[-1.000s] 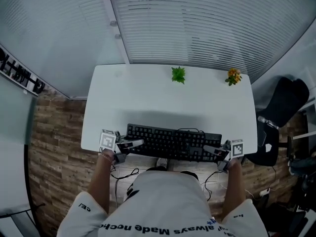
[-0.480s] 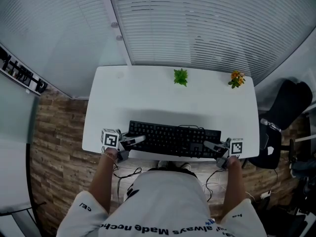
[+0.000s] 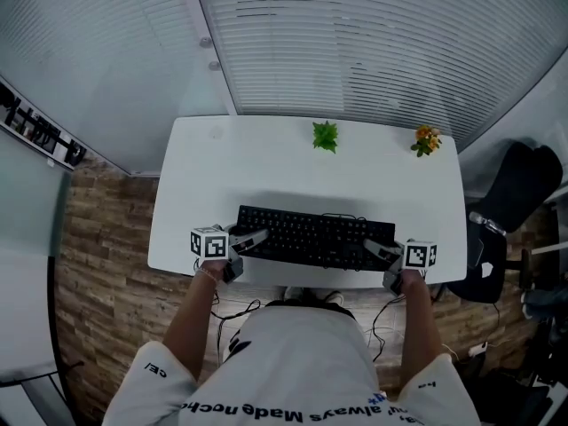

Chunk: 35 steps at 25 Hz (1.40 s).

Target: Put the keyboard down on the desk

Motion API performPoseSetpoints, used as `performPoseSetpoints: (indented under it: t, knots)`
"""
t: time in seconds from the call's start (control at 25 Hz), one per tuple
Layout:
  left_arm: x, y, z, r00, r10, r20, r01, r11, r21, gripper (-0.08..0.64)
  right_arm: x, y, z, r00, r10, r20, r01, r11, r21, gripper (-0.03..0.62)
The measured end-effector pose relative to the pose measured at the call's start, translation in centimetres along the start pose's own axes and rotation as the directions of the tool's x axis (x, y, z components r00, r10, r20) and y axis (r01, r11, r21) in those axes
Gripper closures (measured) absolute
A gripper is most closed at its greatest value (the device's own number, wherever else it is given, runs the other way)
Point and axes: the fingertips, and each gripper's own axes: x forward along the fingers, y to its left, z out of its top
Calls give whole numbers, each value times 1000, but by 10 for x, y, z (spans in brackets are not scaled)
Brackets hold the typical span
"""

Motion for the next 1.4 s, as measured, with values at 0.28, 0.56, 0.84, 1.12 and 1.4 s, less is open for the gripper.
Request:
performPoseSetpoints:
  t: [0.28, 0.56, 0.84, 1.12, 1.4]
  knots:
    - [10, 27, 2, 990, 137, 29, -138, 990, 39, 216, 11, -35, 8, 982, -184, 38, 186, 982, -40, 213]
    - [12, 55, -2, 969, 247, 30, -248, 967, 55, 196, 22, -58, 8, 957, -285, 49, 288, 956, -62, 170]
    - [24, 69, -13, 961, 278, 5, -278, 960, 42, 184, 30, -87, -1, 924, -381, 26, 382, 923, -46, 152]
    - [23, 81, -24, 917, 397, -45, -383, 906, 180, 169, 35, -96, -7, 879, -477, 7, 474, 871, -129, 138]
    - [24, 82, -25, 908, 417, -43, -404, 898, 174, 166, 34, -98, -6, 864, -504, 19, 502, 856, -122, 121]
